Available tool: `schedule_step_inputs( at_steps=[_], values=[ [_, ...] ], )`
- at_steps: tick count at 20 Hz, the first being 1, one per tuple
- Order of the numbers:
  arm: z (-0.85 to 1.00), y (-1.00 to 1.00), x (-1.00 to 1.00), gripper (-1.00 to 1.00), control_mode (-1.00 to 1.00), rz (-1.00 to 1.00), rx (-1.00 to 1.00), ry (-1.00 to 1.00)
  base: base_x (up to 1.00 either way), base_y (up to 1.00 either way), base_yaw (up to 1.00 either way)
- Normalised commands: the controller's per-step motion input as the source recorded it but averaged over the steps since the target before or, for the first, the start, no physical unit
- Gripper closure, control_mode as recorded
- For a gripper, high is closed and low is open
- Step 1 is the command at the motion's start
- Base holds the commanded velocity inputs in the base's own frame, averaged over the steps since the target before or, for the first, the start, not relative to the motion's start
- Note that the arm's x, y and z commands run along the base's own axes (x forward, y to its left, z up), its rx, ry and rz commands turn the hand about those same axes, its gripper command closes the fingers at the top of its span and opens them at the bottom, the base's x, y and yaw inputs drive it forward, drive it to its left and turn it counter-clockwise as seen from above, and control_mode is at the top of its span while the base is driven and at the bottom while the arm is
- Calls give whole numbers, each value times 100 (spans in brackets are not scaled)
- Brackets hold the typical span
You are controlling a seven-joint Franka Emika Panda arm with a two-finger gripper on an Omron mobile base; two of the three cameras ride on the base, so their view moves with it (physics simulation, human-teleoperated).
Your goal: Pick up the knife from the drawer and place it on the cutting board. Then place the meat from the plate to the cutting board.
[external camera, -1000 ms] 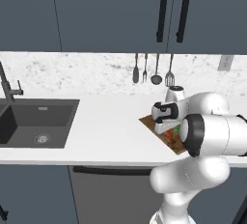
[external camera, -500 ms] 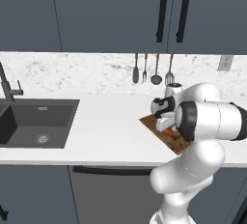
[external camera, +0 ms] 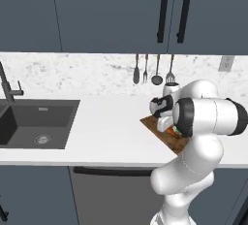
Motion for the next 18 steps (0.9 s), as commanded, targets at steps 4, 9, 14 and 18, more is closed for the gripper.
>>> schedule_step_inputs(
  at_steps=[4, 9, 14, 18],
  values=[
    [-64, 1, -3, -100, -100, 3, -4, 2, 0, 0, 0],
    [-8, 0, -8, -100, -100, 0, 0, 0, 0, 0, 0],
    [1, 0, -7, -100, -100, 0, 1, 0, 0, 0, 0],
    [16, 0, -18, -100, -100, 0, 0, -2, 0, 0, 0]
  ],
)
